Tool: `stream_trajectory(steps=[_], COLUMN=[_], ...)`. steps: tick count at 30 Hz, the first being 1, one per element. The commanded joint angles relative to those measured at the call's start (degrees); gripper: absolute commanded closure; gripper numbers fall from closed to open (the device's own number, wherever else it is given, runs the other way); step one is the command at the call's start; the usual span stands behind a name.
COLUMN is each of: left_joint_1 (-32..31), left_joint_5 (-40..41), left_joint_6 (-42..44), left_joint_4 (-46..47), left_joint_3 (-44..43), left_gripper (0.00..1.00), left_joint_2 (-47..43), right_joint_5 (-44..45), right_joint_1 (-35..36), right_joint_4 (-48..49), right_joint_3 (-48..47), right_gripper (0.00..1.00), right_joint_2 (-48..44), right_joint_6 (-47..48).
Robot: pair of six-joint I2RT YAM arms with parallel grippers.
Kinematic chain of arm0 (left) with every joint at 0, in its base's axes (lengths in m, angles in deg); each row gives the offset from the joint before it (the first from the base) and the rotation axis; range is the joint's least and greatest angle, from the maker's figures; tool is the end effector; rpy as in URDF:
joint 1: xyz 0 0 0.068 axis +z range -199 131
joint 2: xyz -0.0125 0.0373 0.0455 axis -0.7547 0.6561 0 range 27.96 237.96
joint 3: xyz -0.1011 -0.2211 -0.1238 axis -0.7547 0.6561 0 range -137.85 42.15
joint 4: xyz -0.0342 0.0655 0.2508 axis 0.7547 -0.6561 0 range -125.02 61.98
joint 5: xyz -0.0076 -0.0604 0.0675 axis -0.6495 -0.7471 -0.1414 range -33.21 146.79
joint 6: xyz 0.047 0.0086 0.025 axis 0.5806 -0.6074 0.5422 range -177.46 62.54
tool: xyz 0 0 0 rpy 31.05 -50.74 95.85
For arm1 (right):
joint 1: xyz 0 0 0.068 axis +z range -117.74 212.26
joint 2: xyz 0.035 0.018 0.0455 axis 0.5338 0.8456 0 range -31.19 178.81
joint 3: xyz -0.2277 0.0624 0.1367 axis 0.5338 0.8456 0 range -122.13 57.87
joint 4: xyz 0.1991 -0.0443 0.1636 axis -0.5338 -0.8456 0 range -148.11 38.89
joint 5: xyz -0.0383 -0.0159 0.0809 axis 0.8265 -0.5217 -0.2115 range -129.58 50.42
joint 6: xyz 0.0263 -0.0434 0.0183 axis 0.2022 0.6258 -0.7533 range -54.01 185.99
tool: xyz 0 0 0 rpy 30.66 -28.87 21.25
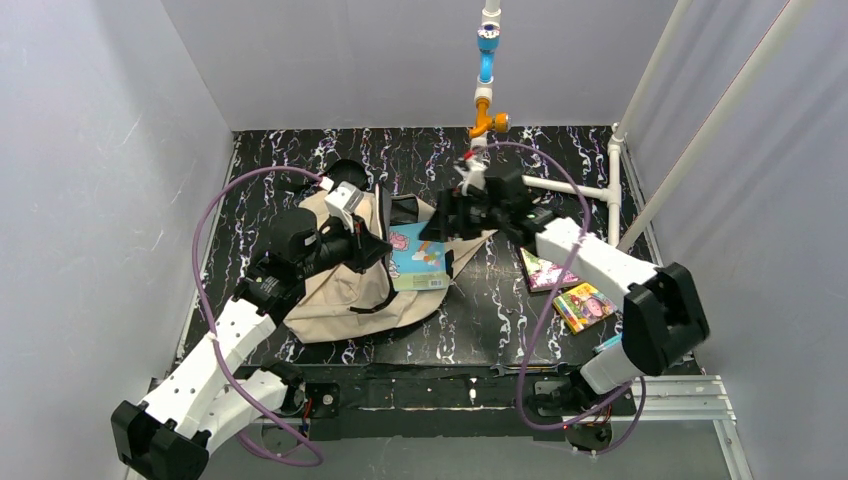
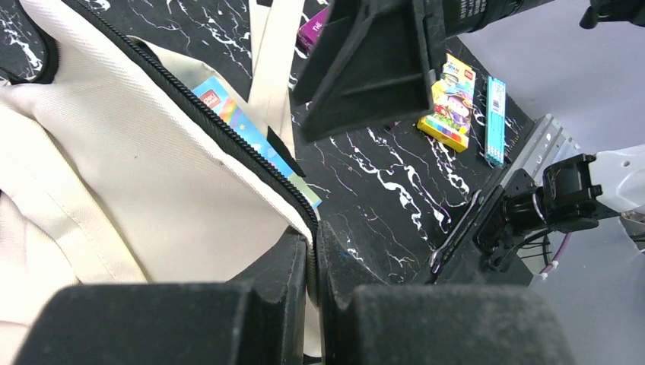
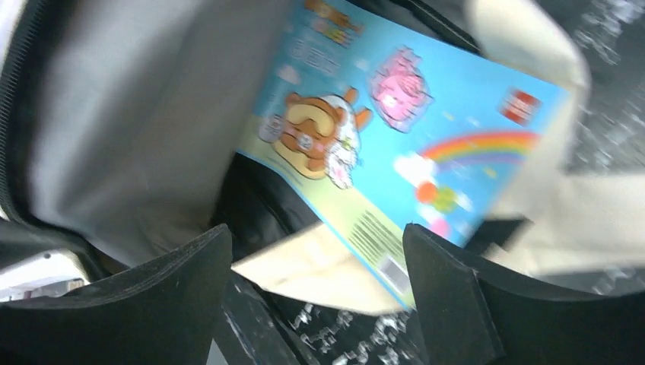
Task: Pack the student bag
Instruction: Place the book in the student bag.
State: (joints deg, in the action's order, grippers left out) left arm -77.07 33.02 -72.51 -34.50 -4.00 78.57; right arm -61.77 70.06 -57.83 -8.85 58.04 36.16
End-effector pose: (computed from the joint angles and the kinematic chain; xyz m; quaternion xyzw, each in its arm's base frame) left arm 0.1750 -0.1096 0.3380 0.2158 0.7350 -0.3767 0.5208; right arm 0.2754 0.2308 0.2868 -0.1559 0.8377 0.4142 0.3200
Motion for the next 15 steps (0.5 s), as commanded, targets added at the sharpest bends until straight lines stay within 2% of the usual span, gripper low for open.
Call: stream_trajectory(steps=[1,4,11,15], left_joint_1=[-0.14,-0.14,-0.14,-0.14], left_joint_5=[-0.58,-0.76,-1.07,-1.33], left_joint_6=[1.78,1.25,-0.45,-0.25], left_joint_4=[1.65,1.78,1.86,1.74], left_joint_3=[-0.02,0.10,0.76,0.84], left_gripper=[1.00,1.00,1.00,1.00], left_joint_2=[-2.53,-2.22,-2.47,-2.06], right_joint_5=[-10.41,-15.54,-15.99,-18.47], right_joint_1=[-8.90,-10.36,-10.62,-10.56], right_joint_4=[3.41,7.74,13.39,20.39], right_joint_3=[13.04,15.69,20.85,23.26], right_gripper=[0.19,0.32,0.34,0.43], right_joint_2=[-2.58,-1.35,0.53,3.72], right_joint_6=[1.22,-0.55,-3.91,-8.01])
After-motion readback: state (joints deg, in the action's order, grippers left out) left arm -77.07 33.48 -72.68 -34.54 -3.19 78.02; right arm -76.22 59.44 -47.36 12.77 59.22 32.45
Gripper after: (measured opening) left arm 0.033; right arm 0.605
